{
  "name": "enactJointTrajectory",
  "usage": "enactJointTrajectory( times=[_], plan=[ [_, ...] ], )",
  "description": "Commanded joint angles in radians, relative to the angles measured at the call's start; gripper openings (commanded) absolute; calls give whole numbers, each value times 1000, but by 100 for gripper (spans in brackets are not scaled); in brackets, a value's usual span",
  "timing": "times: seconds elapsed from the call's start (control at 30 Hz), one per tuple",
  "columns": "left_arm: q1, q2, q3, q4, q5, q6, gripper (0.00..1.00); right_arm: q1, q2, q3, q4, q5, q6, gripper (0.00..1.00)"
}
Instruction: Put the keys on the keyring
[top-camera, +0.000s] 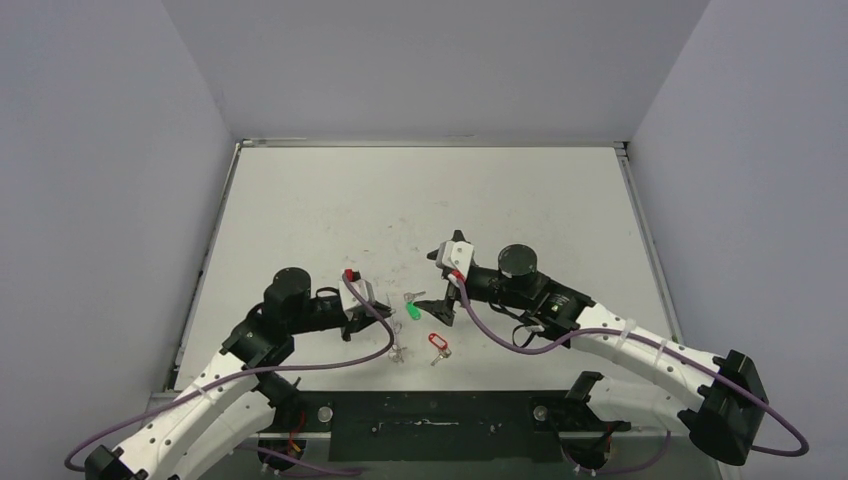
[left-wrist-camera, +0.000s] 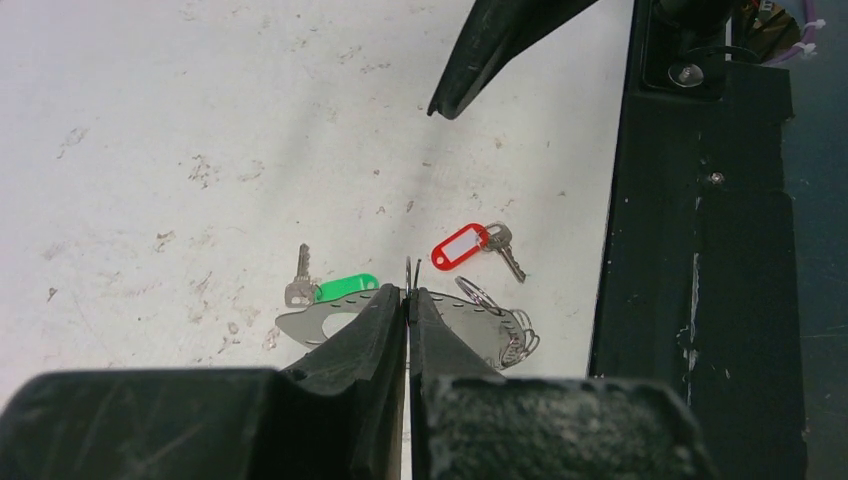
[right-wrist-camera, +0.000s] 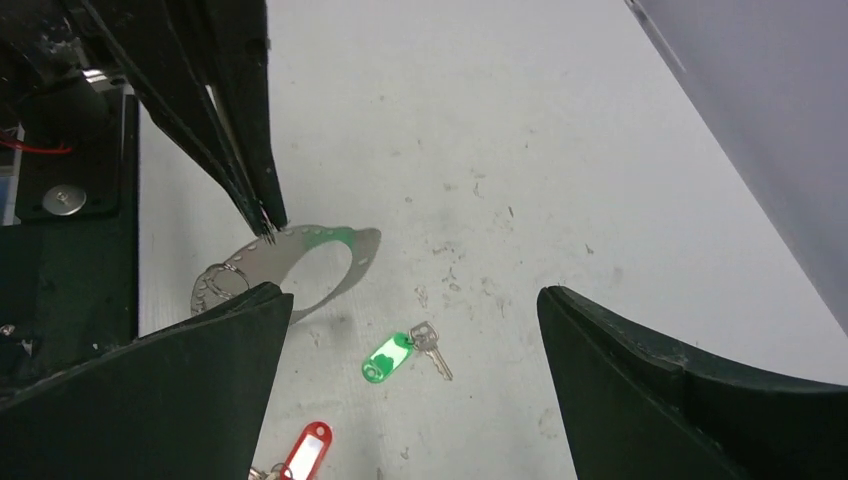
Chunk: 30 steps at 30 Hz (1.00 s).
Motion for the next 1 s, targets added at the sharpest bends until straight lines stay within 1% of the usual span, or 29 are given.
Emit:
enactJointTrajectory(
  times=[0.0,0.1,0.17,0.27,0.37,0.47,0.53,0.57,0.67,0.73,0.8,0.9,0.97],
  plan=[
    [-6,-57,60,-104,-51,43,0,-18,17,22,-71,61,6,100],
    [-7,-92,85,-182,-84,66,0,-25,36,-2,-63,63,21,100],
    [-7,-117,100,-226,-105,78,0,-28,50,-20,-42,99,47,100],
    [-7,-156,111,-278,-135,96,0,-38,54,-69,46,115,99,100],
    [-7,-193,89,-280,-152,99,0,-40,49,-97,115,144,146,100],
    [-7,-218,56,-256,-153,94,0,-42,66,-91,124,209,216,100],
    [-6,-226,38,-239,-154,93,0,-65,95,-58,72,294,333,100],
    [-5,-227,34,-234,-155,93,0,-82,118,-25,19,326,397,100],
    [-4,-226,38,-258,-172,103,0,-147,215,91,-169,340,565,100],
    [-4,-228,37,-278,-183,113,0,-167,295,146,-249,333,642,100],
    [-2,-230,37,-298,-193,118,0,-168,365,181,-285,304,670,100],
    [-2,-231,33,-302,-197,119,0,-165,452,207,-276,252,726,99],
    [-1,-226,31,-298,-190,117,0,-159,503,231,-279,233,771,91]
  ],
)
